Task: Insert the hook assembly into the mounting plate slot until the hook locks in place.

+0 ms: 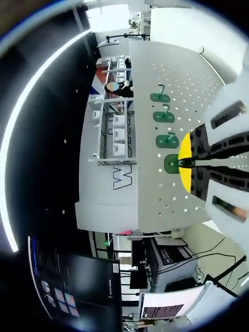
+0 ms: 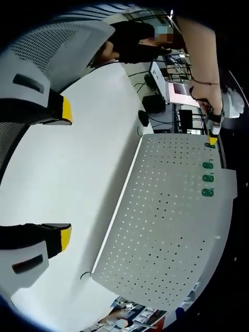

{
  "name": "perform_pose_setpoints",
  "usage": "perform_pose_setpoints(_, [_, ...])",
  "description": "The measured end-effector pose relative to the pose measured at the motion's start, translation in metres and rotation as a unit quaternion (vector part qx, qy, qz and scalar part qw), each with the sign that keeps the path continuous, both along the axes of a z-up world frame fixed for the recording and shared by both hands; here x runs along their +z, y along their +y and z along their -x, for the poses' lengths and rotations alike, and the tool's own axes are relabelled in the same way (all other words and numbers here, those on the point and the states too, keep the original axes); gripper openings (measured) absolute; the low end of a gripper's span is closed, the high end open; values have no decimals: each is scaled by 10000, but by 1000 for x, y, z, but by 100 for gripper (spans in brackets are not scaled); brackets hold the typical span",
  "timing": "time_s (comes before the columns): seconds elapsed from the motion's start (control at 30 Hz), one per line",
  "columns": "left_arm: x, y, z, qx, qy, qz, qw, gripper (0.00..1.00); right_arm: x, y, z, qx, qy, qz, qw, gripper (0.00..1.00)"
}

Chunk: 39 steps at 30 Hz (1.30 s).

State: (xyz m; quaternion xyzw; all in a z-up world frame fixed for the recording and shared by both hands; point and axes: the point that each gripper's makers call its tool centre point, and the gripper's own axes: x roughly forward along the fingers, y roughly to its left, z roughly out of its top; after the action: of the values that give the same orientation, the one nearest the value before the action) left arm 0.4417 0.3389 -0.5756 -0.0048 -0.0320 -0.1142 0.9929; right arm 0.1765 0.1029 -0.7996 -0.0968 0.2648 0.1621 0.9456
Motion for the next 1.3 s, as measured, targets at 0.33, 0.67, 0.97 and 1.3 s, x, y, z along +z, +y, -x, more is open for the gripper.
perform_pose_setpoints(0.33, [2, 3, -19, 210, -224, 12, 9995, 1, -2, -1, 0, -23, 33, 8, 10000, 72])
perform_pose_setpoints(0.67, [5, 2, -30, 347, -393, -36, 9986, 1, -3, -1, 0, -49, 42, 17, 10000, 69])
perform_pose_setpoints(0.97, [6, -1, -33, 437, -443, 26, 9981, 1, -3, 0, 0, -32, 62, 1, 10000, 68])
perform_pose_setpoints(1.3, [5, -2, -37, 470, -424, 154, 9979, 1, -5, 0, 1, -21, 113, 20, 9999, 67])
